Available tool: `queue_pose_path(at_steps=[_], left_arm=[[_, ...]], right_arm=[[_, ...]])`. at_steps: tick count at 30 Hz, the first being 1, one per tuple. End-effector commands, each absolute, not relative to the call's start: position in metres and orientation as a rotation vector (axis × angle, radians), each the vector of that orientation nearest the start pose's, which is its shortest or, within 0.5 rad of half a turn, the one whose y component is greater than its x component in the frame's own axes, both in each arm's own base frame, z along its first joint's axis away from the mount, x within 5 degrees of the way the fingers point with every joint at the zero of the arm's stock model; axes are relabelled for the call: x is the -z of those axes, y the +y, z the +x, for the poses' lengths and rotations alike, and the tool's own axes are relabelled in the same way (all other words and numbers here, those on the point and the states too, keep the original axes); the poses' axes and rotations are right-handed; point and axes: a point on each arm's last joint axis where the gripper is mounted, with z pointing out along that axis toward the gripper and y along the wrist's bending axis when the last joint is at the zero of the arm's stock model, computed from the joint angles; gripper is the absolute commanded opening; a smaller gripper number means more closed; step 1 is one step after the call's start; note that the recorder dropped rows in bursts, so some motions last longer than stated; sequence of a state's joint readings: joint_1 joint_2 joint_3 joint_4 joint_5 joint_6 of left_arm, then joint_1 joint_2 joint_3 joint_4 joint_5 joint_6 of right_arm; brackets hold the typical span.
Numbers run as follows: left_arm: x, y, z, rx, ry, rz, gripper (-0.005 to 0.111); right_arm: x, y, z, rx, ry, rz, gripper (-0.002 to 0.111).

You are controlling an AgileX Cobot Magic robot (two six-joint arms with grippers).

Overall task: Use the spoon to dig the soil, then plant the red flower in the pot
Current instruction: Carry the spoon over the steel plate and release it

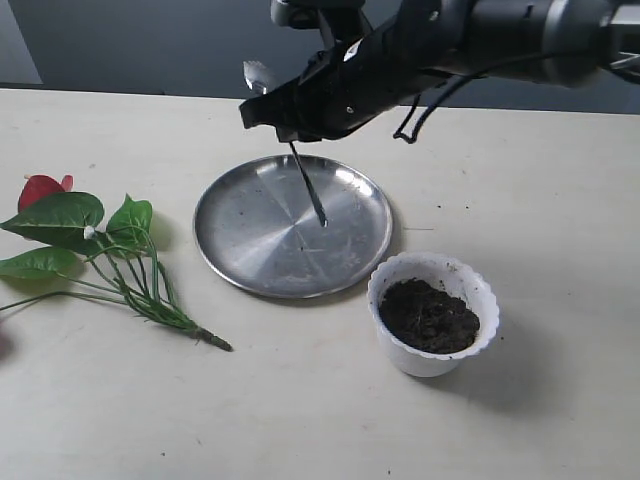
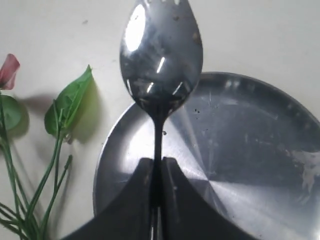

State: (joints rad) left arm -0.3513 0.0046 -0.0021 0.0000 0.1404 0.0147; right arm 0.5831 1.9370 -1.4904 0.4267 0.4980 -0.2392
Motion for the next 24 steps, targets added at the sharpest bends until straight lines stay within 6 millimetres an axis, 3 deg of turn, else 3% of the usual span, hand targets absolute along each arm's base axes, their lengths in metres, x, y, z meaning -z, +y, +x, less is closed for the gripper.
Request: queue_pose_path(at_steps=[1,8,20,24], left_arm=[[-0.202,-0.020,0.053,0.268,1.590,0.297,0.001],[-0.202,-0.020,0.053,0.268,1.590,0.297,0.001],[-0.202,-0.020,0.053,0.268,1.590,0.297,0.001],[-0.202,-0.020,0.053,0.268,1.590,0.297,0.001]], right_arm=[[-0.223,0.266,0.371,-0.527,2.418,-0.715,-0.001],[-0.187,0.269,0.382,-0.464,2.488,-0.724,-0.001],[-0.161,0.270,0.381,-0.458,2.575,-0.734,-0.001],[-0.170,0.271,0.379,-0.487,2.570,-0.716,0.023]])
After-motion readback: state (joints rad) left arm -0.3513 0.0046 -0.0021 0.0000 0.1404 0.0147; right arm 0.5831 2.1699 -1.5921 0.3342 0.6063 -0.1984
